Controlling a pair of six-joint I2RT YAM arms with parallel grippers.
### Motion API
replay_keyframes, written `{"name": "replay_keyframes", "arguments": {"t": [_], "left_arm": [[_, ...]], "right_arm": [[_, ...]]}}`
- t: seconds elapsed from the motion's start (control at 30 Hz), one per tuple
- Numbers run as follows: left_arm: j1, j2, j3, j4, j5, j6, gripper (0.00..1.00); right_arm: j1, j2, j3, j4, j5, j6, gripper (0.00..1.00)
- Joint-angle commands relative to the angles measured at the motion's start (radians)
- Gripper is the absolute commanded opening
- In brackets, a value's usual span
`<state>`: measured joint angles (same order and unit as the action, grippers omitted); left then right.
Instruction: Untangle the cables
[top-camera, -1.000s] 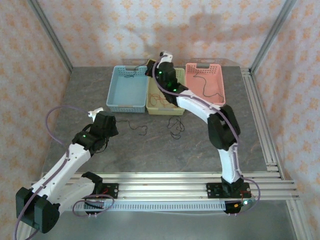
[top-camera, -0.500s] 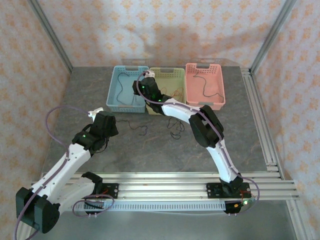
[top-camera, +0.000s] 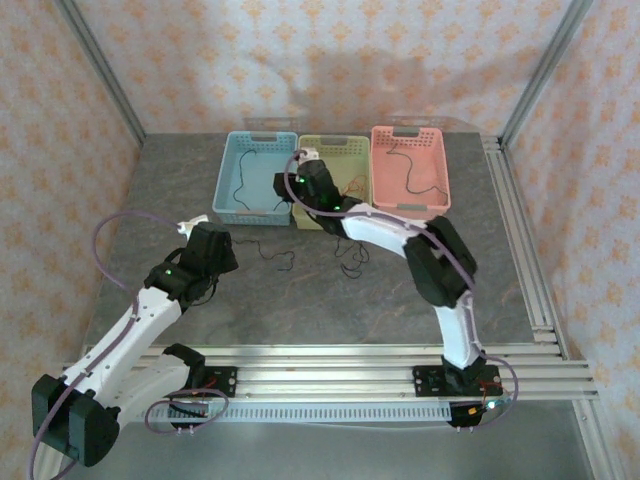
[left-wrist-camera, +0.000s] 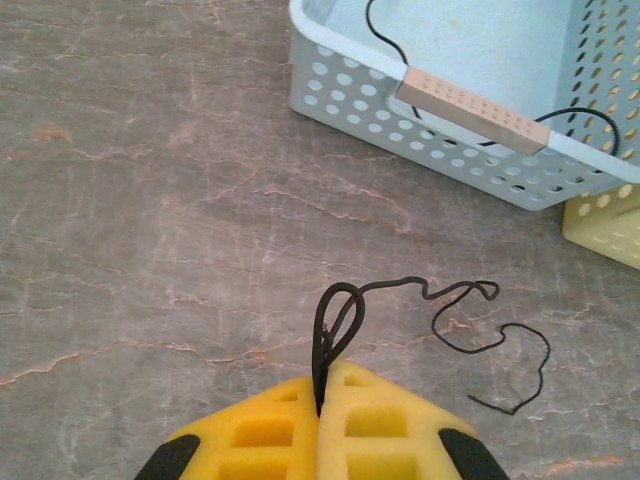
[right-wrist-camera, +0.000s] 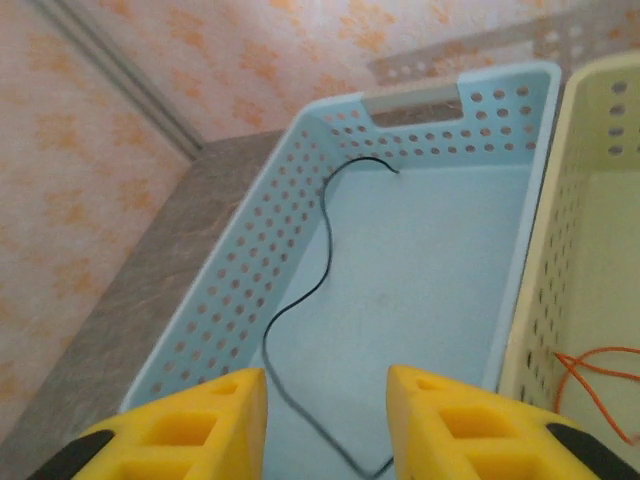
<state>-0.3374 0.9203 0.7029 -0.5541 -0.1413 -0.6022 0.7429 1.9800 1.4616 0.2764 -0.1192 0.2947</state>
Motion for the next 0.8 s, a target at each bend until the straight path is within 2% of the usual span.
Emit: {"name": "replay_keyframes", "arguments": {"t": [0.0, 0.17, 0.37, 0.57, 0.77], "left_arm": [[0.01, -0.027, -0.015, 0.04, 0.063, 0.007, 0.0], [0.005, -0.059, 0.014, 0.061, 0.177, 0.003, 0.0], [-0.026, -0.055, 0.097, 0.051, 0.301, 0.011, 0.0], [-0.131, -0.01, 0.188, 0.038, 0.331, 0.039, 0.0], [-0.189, 0.03, 0.275, 0.017, 0.347, 0.057, 0.0]], "right_arm": [[-0.002, -0.22, -0.14, 0.102, -0.032, -0.115, 0.39], [-0.002, -0.452, -0.434, 0.201, -0.081, -0.218, 0.42], [-0.002, -0.629, -0.713, 0.311, -0.245, -0.299, 0.47], [0.006, -0.624, -0.843, 0.487, -0.318, -0.268, 0.58], [0.018, -0.598, -0.856, 0.53, -0.364, -0.295, 0.6]]}}
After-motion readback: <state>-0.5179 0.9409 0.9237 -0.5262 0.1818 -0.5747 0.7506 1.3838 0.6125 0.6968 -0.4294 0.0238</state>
